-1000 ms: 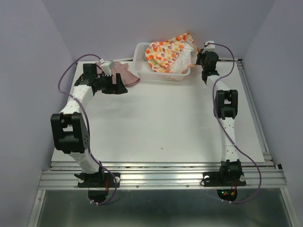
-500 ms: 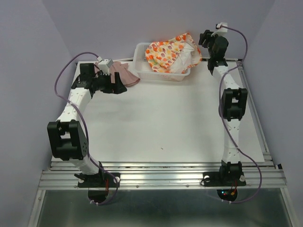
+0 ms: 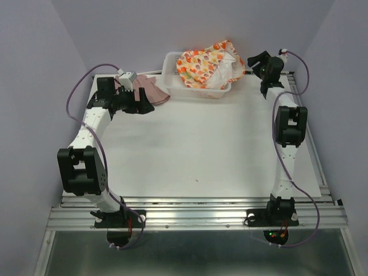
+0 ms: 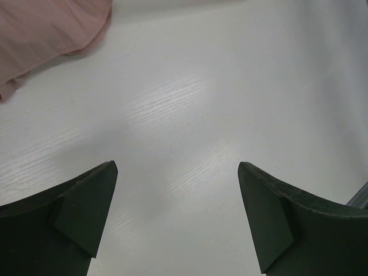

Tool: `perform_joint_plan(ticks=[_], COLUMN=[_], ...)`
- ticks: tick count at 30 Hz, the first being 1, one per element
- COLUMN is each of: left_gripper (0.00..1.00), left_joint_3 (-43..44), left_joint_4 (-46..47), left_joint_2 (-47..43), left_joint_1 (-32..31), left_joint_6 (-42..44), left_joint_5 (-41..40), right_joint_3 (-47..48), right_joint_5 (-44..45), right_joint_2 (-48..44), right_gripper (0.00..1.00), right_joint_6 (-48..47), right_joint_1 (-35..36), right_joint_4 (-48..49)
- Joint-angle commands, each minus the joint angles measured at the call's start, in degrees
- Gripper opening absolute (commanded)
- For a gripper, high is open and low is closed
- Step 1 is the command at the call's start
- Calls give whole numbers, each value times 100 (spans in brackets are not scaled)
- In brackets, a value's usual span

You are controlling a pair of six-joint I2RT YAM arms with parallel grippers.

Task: Fold and stack the skirts
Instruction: Grab the skirt from the pile

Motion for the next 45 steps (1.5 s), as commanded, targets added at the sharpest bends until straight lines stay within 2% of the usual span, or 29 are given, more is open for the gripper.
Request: perform_joint_plan(ticks=[1, 16, 21, 25, 26, 27, 28, 29, 37, 45], left_gripper=[98, 99, 99, 98, 98, 99, 98, 99, 98, 98], left_joint_3=[84, 67, 137, 155, 155, 146, 137, 94, -275, -583], left_joint_4=[128, 172, 155, 120, 111, 102, 111, 102, 260, 392], left_joint_2=[69, 297, 368, 394, 385, 376, 350, 289, -186, -599], left_joint_1=[-10, -10, -1, -1, -10, -10, -1, -10, -1, -10], left_joint_6=[-79, -96, -114, -105, -88, -79, -70, -61, -61, -79], left_joint_5=[154, 40, 49, 66, 58, 49, 49, 49, 67, 102], right_joint_3=[127, 39, 145, 513, 618, 715, 847, 909, 1516, 1630], right_joint_5=[-351, -1107, -1098, -1151, -1142, -1116, -1055, -1028, -492, -764], right_joint_2=[143, 749, 899, 1031, 1057, 1057, 1040, 1014, 504, -128], right_gripper=[70, 66, 59, 41, 28, 21, 8, 2, 1, 1], right_joint_6=[1054, 1494, 1433, 951, 810, 704, 555, 484, -140, -562], right_joint_1=[-75, -128, -75, 31, 92, 92, 144, 145, 198, 434], right_joint_4=[24, 332, 314, 297, 262, 235, 200, 200, 94, 603])
